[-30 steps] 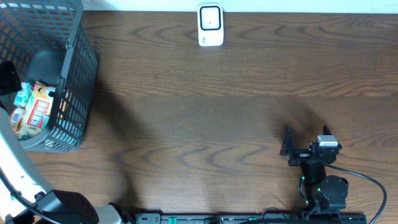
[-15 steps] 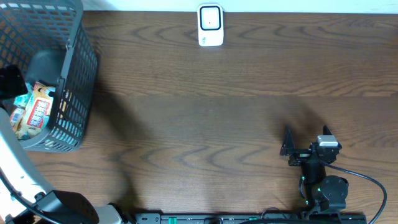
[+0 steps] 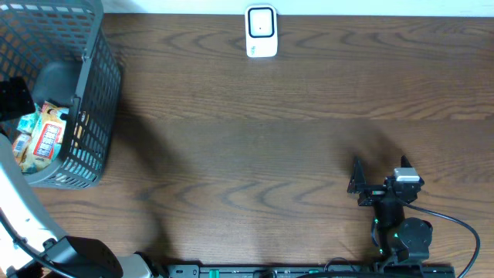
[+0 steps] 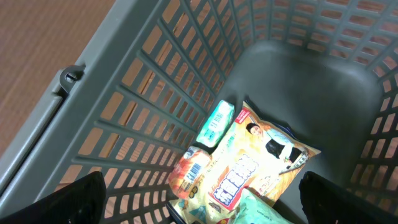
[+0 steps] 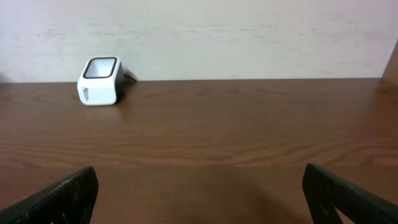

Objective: Scan the item barcode
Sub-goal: 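Lower the left gripper into the basket and grasp the yellow snack bag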

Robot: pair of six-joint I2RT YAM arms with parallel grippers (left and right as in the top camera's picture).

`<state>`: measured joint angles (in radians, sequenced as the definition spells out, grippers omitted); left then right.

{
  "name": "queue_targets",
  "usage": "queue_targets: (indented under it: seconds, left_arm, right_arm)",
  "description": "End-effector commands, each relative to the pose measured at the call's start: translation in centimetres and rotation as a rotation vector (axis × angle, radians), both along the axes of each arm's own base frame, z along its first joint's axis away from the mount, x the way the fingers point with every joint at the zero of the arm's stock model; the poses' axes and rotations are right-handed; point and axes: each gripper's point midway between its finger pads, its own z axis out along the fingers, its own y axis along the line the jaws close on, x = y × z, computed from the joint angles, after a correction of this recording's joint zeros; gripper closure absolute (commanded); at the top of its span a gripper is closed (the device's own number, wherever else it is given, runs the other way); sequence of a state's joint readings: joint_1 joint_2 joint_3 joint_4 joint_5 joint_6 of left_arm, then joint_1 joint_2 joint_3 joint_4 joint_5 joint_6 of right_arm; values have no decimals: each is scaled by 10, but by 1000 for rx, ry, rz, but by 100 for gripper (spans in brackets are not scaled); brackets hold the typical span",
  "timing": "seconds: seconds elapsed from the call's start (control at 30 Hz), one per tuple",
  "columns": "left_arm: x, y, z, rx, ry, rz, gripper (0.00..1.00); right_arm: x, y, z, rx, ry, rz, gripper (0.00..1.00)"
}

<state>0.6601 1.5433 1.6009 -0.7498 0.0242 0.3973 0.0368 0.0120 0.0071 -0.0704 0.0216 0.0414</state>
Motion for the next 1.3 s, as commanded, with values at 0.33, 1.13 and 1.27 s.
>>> queue_targets:
  seconds: [0.33, 1.13, 1.27]
  left_arm:
    - [11, 9, -24, -27, 38, -11, 2]
    - [24, -25, -153, -156, 418, -197, 2]
    - [19, -30, -175, -191, 465, -205, 2]
  right_arm:
    - [0, 1, -1, 10, 1, 5, 1]
    - [0, 1, 0, 10, 0, 5, 1]
    - [0, 1, 0, 10, 0, 5, 1]
